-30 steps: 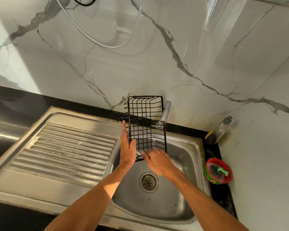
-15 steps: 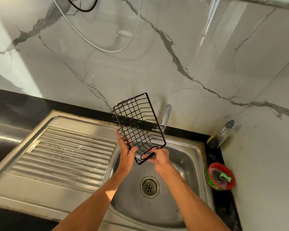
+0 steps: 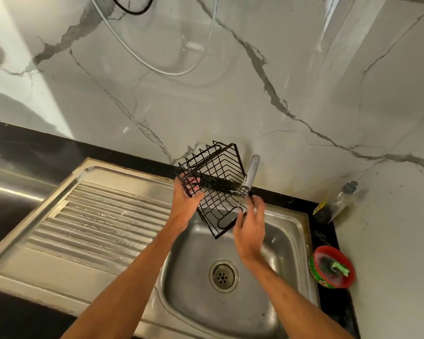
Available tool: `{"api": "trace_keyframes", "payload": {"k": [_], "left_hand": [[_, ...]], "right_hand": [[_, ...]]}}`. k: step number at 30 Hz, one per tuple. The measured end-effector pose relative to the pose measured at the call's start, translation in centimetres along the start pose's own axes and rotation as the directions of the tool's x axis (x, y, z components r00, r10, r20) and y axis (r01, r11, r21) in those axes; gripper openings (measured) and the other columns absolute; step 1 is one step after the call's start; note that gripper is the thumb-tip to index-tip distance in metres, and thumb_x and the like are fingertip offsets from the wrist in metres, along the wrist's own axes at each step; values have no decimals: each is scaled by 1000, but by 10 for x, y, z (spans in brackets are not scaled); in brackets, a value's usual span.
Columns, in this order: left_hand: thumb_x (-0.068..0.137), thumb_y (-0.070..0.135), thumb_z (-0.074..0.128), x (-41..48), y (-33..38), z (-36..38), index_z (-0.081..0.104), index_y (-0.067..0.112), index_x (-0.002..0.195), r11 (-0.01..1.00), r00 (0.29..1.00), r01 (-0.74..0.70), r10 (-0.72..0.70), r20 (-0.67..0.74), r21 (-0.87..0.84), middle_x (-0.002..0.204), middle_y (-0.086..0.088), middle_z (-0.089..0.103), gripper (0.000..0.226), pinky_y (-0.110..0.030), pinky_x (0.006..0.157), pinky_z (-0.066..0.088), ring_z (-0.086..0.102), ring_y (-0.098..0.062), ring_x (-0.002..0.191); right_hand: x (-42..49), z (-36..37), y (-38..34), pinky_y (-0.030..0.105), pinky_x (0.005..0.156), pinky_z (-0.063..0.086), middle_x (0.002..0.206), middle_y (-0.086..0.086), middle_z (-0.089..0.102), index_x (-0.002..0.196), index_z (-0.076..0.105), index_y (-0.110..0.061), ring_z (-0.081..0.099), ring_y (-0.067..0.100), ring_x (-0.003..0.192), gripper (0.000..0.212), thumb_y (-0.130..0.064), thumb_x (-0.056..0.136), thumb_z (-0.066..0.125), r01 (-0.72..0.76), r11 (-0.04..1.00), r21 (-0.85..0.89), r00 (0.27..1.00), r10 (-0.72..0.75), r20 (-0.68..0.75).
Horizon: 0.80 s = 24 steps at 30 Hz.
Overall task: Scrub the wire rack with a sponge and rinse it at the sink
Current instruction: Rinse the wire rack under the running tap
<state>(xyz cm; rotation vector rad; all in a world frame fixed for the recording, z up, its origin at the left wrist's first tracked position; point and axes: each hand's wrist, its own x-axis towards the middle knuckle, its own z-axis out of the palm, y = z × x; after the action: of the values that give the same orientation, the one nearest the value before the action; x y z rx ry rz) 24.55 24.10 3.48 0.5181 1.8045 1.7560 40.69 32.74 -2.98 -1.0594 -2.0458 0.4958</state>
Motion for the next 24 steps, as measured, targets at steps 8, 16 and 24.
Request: {"api": "trace_keyframes", "payload": {"k": [8,16,24], "left_hand": [[86,-4,67,1,5,0,45,19,134,998,998,-60,60,-13,-4,124,0,61,58,-39,104,46,58,-14,117],[91,-5,59,0,6,10,41,17,136,999,998,-27,24,-66,-40,123,-2,58,53,-38,105,43,56,-14,113],[93,3,54,2,-2,19,40,26,143,984,989,98,-112,-93,-147,147,-4,50,57,-52,120,32,46,-26,136]], "right_hand": [[15,15,30,43,121,-7,166,7,4,158,18,-20,-3,26,153,60,-48,104,17,566,770,-296,634,-176,753],[13,13,30,38,119,-8,165,9,14,156,23,-22,6,24,153,59,-48,105,12,645,720,-259,574,-232,786],[5,4,31,42,124,14,155,6,42,147,44,-20,30,22,147,54,-42,102,25,650,735,-194,575,-309,758]]}}
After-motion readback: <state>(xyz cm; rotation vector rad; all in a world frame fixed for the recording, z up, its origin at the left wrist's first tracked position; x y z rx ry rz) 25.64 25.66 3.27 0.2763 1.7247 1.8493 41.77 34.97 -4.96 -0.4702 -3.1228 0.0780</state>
